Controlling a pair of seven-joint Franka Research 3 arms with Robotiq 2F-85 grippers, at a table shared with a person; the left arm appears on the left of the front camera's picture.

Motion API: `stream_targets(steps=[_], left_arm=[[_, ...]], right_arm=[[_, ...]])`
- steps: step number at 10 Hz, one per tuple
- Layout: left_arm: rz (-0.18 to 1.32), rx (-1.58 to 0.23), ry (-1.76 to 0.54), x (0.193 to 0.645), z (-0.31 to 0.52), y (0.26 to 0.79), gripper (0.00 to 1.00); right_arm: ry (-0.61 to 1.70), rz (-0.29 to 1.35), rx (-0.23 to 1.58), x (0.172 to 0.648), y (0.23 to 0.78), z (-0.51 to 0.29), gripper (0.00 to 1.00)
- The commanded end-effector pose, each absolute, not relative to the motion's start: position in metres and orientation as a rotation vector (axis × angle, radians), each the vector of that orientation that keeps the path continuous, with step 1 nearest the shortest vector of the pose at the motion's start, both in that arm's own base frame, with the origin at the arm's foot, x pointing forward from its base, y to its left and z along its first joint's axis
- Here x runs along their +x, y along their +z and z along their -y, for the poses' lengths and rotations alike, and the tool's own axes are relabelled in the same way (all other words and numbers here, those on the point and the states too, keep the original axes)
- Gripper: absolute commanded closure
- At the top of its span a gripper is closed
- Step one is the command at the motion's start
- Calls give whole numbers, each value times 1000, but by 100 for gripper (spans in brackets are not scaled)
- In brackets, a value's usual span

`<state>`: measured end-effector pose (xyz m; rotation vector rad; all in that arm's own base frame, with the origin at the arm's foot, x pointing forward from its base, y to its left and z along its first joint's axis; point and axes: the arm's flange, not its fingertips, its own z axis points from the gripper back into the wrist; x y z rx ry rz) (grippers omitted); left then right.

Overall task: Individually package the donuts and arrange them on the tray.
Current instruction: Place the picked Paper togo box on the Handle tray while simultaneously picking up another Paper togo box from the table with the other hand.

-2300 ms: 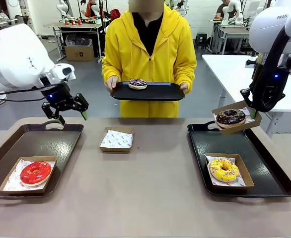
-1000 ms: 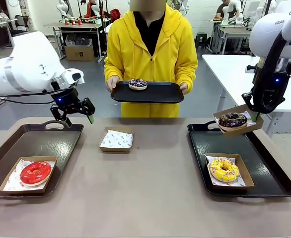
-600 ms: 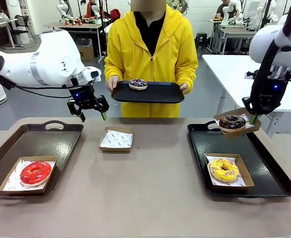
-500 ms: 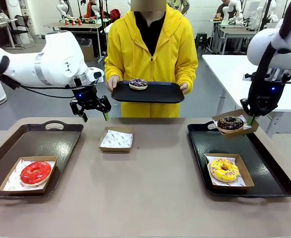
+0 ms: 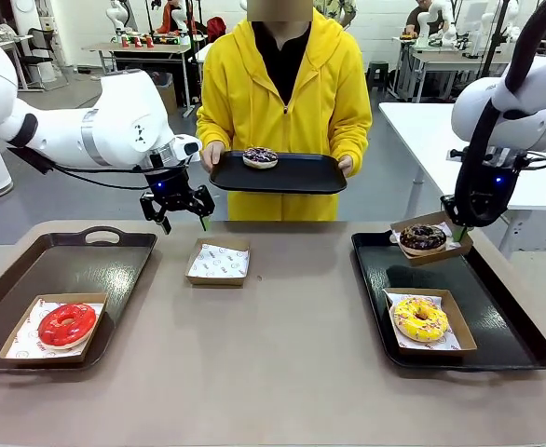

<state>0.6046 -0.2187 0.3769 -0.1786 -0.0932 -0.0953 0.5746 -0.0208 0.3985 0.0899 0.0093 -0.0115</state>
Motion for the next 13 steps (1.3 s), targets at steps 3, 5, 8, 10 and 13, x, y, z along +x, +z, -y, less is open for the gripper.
stream_targets(steps=[3, 5, 8, 10, 13], left_arm=[[70, -114, -83, 614, 238, 363, 0], [60, -107, -89, 615, 241, 358, 0], [50, -86, -92, 617, 246, 348, 0], [47, -58, -85, 612, 249, 342, 0], [43, -2, -44, 602, 253, 332, 0]], right_arm=[[-26, -10, 55, 576, 377, 17, 98], [-32, -5, 34, 575, 371, 13, 98], [-50, 5, 12, 576, 365, 10, 98], [-60, 11, -1, 576, 362, 8, 98], [-73, 11, -10, 575, 361, 8, 98]])
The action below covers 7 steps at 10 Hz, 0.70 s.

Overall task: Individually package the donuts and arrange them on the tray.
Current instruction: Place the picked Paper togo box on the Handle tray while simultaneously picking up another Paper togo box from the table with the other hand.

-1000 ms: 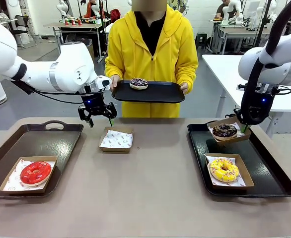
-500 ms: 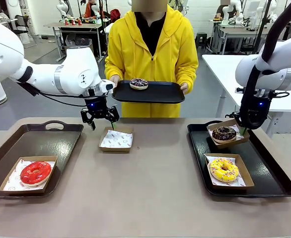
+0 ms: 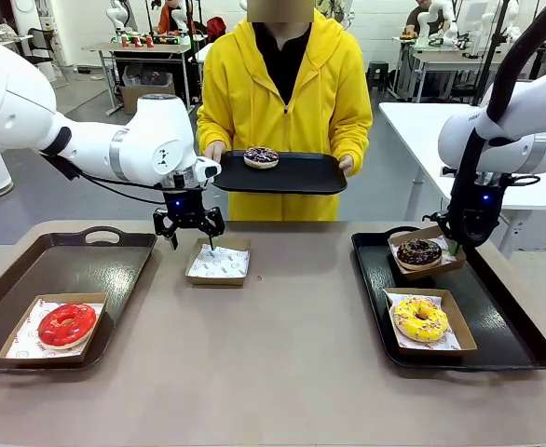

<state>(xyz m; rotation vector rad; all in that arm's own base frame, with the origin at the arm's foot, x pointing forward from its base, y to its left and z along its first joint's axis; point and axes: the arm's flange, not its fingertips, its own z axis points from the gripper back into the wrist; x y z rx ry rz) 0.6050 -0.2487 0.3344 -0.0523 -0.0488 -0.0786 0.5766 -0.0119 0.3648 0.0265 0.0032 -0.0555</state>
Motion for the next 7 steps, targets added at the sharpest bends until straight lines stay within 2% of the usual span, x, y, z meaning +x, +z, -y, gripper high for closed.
stream_targets(steps=[1, 5, 6, 7], left_arm=[[34, -6, -36, 600, 254, 330, 0], [10, -11, -17, 595, 253, 325, 0], [8, -17, -19, 596, 253, 326, 60], [-1, -21, -14, 596, 253, 326, 60]], right_arm=[[-74, 7, -11, 575, 361, 8, 98], [-65, -2, -10, 574, 360, 7, 98], [-54, -13, -4, 573, 360, 7, 38], [-55, -17, 1, 573, 360, 7, 38]])
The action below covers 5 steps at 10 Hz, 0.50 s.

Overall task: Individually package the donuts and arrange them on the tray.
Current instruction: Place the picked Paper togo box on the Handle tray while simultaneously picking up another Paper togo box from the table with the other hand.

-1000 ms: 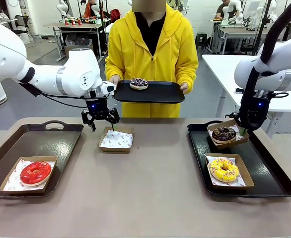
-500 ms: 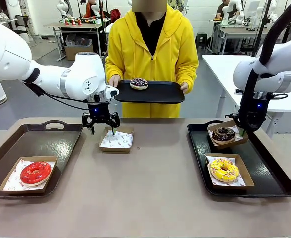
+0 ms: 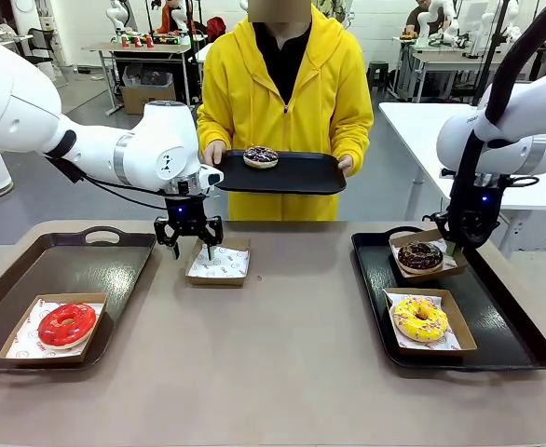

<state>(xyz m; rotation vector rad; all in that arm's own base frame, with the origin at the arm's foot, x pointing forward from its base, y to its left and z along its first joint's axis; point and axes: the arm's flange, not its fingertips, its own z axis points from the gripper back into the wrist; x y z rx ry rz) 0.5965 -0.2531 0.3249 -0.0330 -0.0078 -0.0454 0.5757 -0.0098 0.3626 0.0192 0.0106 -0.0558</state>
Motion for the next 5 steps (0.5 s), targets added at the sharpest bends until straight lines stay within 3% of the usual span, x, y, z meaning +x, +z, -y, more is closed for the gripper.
stream_targets(steps=[1, 2, 3, 4, 5], left_arm=[[-7, -23, -13, 597, 253, 326, 100], [-10, -26, -12, 597, 253, 326, 65], [-12, -30, -9, 598, 253, 326, 100], [-14, -32, -8, 598, 253, 327, 100], [-17, -32, -8, 598, 253, 326, 100]], right_arm=[[-58, -18, 7, 573, 361, 7, 0], [-60, -17, 11, 574, 361, 7, 35], [-62, -16, 16, 574, 362, 7, 0], [-61, -15, 20, 574, 361, 7, 13], [-62, -16, 23, 574, 361, 8, 0]])
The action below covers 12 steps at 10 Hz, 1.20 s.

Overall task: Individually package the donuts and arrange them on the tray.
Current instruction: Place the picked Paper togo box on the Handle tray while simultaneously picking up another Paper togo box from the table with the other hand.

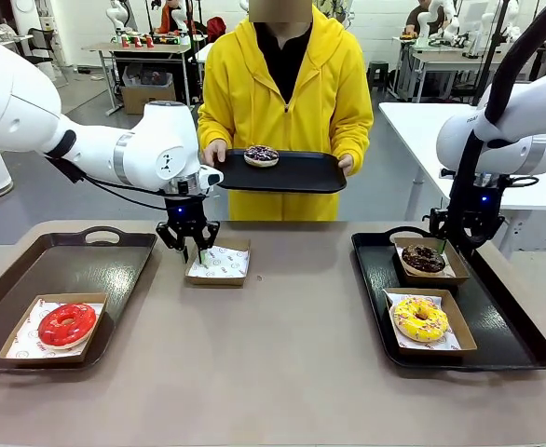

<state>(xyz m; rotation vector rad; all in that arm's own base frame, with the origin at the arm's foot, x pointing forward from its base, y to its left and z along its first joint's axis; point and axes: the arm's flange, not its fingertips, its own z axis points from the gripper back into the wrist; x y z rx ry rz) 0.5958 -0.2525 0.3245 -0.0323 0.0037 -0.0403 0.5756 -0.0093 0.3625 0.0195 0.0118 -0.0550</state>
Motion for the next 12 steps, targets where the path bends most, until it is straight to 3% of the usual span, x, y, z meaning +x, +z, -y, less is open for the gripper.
stream_targets(steps=[1, 8, 10, 12], left_arm=[[-19, -32, -7, 599, 252, 326, 100], [-27, -52, 1, 598, 251, 334, 100], [-48, -112, -17, 591, 252, 366, 100], [4, -135, -46, 585, 254, 415, 100]], right_arm=[[-62, -18, 26, 573, 361, 8, 0], [-71, -27, 57, 569, 366, 12, 0], [-45, -69, 174, 538, 401, 24, 0], [-35, -54, 414, 491, 452, 73, 0]])
